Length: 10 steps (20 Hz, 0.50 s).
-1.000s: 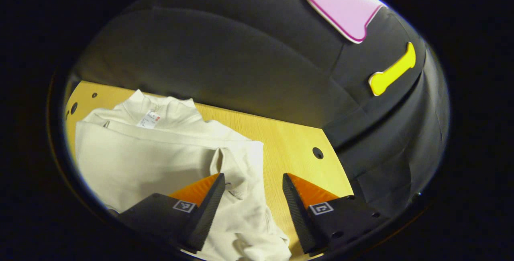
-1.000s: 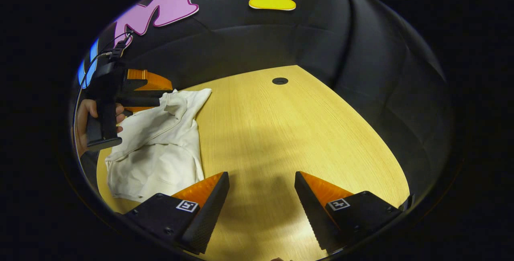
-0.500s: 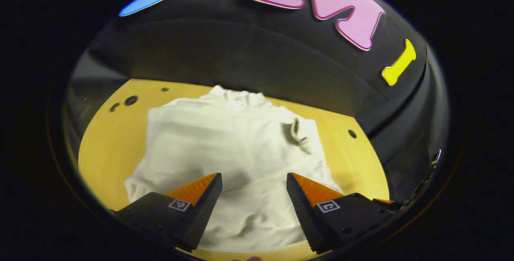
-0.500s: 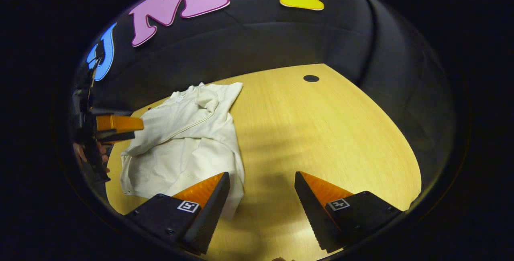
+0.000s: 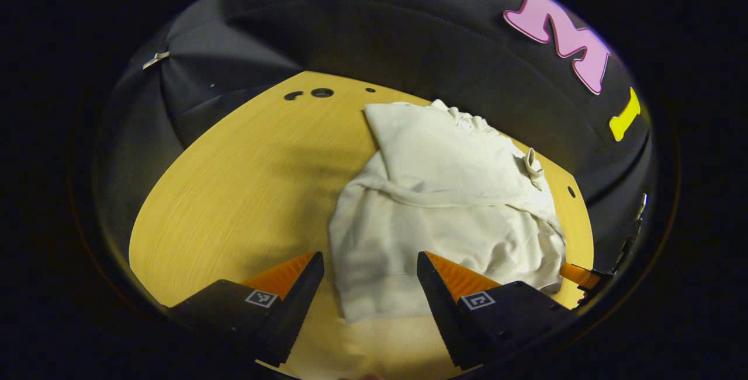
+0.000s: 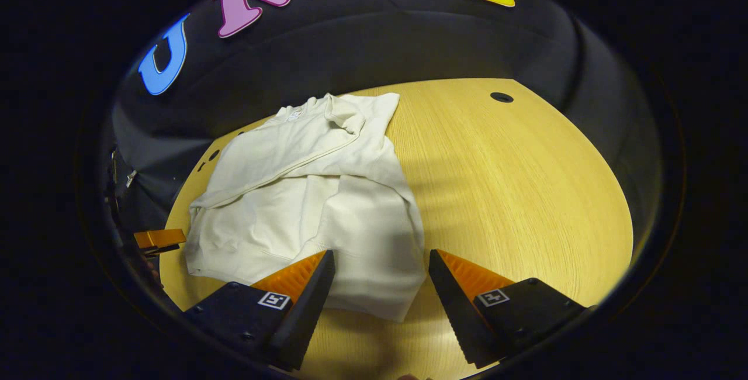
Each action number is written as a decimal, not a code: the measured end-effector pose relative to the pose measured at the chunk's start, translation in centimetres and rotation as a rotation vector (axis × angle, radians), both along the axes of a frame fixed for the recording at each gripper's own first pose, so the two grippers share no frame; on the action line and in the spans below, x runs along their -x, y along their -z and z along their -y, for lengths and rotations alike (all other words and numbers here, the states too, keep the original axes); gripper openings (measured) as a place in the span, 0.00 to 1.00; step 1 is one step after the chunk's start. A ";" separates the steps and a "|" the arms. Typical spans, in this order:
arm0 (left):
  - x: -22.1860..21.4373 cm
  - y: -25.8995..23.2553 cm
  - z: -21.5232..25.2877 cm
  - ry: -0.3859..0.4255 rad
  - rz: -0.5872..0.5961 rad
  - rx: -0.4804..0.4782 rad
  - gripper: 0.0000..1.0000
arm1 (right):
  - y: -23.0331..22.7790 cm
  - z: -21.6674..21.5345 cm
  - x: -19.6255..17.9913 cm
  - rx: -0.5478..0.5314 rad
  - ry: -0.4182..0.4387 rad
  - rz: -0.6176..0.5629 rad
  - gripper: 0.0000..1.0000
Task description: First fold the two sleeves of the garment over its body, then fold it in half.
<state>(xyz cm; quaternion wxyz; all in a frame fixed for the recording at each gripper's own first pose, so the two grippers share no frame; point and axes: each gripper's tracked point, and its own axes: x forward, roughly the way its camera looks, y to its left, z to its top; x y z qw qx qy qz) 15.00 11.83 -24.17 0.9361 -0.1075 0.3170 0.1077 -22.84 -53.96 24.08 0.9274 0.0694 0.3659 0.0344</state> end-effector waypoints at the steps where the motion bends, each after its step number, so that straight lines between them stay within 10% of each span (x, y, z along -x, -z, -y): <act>1: 0.4 0.5 -0.5 -0.010 -0.007 -0.006 0.98 | 0.2 -0.1 -0.1 0.006 0.001 -0.002 0.99; 10: 0.2 3.4 0.2 -0.005 -0.038 -0.080 0.99 | 1.7 0.0 -0.6 0.083 0.016 -0.008 0.99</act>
